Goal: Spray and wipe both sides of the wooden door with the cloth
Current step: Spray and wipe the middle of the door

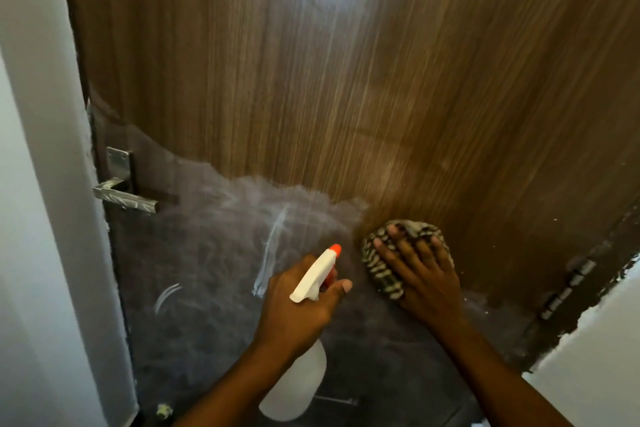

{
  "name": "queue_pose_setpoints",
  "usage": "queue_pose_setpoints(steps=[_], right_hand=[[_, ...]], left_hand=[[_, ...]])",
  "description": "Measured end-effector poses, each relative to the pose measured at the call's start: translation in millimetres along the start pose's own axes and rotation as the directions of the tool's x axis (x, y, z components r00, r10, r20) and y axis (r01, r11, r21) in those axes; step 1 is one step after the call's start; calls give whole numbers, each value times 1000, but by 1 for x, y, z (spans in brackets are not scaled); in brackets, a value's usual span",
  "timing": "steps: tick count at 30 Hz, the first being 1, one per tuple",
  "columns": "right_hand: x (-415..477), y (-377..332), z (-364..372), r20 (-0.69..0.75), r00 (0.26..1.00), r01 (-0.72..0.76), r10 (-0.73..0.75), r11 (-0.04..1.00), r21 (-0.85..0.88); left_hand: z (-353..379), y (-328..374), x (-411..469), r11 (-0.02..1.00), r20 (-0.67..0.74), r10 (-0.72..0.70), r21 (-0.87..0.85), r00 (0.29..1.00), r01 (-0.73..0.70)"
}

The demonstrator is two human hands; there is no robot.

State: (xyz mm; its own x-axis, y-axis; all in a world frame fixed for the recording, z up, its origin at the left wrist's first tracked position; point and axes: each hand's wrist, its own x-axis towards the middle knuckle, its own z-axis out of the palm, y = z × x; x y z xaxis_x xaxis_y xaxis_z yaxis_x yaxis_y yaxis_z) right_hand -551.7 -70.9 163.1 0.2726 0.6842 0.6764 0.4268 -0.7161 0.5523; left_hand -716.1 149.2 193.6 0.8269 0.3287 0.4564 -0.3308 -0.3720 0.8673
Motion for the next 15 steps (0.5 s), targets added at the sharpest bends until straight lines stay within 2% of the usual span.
queue_pose_setpoints(steps=[3, 5, 7, 9, 11, 13, 15], right_hand=[[55, -22, -6, -106, 953, -284, 283, 959, 7], [93, -47, -6, -149, 942, -299, 301, 953, 38], [105, -69, 0, -139, 971, -190, 196, 980, 55], [95, -79, 9, -91, 996, -18, 20, 999, 28], [76, -76, 13, -40, 988, 146, -146, 989, -3], [59, -67, 11, 4, 975, 222, -222, 975, -25], [50, -57, 6, 32, 975, 220, -219, 975, -34]], left_hand=[[-11, -5, 4, 1000, -22, -18, -2, 1000, 18], [-19, -7, 7, 999, -40, -32, -9, 999, 32], [-27, -8, 10, 998, -62, -60, -14, 996, 59], [-35, -11, 12, 998, -67, -68, -13, 995, 67], [-41, -15, 11, 998, -56, -63, -4, 996, 63], [-48, -19, 10, 997, -49, -76, -18, 996, 75], [-53, -24, 8, 996, -50, -90, -26, 995, 88]])
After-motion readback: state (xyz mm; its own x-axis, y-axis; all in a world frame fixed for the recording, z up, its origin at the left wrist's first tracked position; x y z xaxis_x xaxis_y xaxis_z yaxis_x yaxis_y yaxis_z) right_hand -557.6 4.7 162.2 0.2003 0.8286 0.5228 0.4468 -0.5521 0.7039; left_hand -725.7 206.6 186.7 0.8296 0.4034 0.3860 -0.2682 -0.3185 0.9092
